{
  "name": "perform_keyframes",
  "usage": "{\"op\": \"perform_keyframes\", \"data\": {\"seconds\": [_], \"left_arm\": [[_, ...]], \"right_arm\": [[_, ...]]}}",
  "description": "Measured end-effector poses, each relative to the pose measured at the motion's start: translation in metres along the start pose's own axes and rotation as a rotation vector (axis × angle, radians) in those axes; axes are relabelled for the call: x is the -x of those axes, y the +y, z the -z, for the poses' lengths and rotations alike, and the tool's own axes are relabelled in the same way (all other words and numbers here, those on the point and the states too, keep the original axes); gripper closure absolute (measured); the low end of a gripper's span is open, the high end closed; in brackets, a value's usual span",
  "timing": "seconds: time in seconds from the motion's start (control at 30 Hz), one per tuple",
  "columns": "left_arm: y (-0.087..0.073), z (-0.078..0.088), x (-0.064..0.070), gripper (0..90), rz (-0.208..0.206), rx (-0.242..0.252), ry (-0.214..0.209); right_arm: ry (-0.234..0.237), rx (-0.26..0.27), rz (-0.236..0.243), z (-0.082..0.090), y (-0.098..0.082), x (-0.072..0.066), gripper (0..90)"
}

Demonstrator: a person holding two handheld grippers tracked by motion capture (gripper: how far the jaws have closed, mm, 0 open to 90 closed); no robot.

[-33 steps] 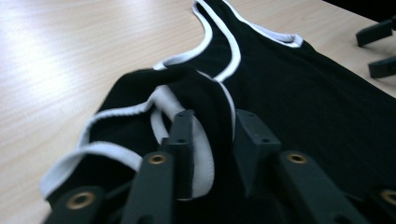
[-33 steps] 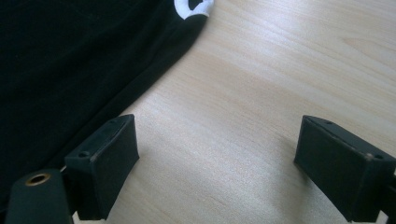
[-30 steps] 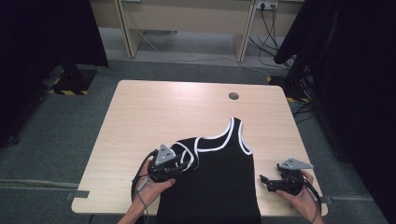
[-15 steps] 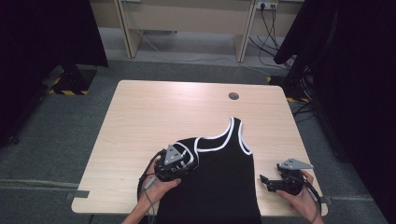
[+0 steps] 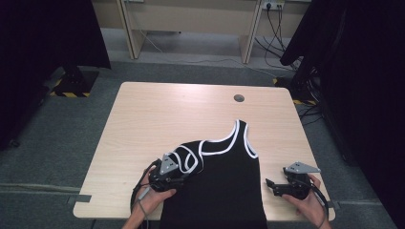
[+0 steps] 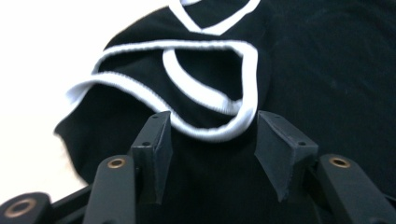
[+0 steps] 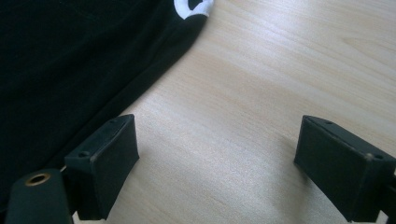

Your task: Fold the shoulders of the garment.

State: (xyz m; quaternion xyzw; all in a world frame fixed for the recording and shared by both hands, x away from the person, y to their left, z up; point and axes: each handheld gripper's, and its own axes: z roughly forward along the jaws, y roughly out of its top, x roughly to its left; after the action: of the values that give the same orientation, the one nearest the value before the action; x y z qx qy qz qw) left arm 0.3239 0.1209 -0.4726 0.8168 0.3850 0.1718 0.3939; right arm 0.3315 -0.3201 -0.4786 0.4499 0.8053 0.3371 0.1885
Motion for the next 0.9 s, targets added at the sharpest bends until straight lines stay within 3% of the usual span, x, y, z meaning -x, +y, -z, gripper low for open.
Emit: {"op": "perform_keyframes", "data": {"seconds": [0.17,0.47,0.67,0.9], "left_arm": [[-0.011,0.004,-0.001,41.0,-0.002,-0.022,0.003],[-0.02,0.007,-0.004,21.7,-0.028,-0.021,-0.017],[-0.021,0.007,-0.006,14.3,-0.035,-0.032,-0.031],[-0.021,0.006,-0.004,11.1,-0.044,-0.044,-0.019]], "right_arm": [[0.0,0.0,0.0,0.0,0.0,0.0,13.8],[0.0,0.0,0.0,0.0,0.0,0.0,13.8],[0.0,0.0,0.0,0.0,0.0,0.0,13.8],[0.0,0.001,0.001,0.0,0.0,0.0,13.7]]}}
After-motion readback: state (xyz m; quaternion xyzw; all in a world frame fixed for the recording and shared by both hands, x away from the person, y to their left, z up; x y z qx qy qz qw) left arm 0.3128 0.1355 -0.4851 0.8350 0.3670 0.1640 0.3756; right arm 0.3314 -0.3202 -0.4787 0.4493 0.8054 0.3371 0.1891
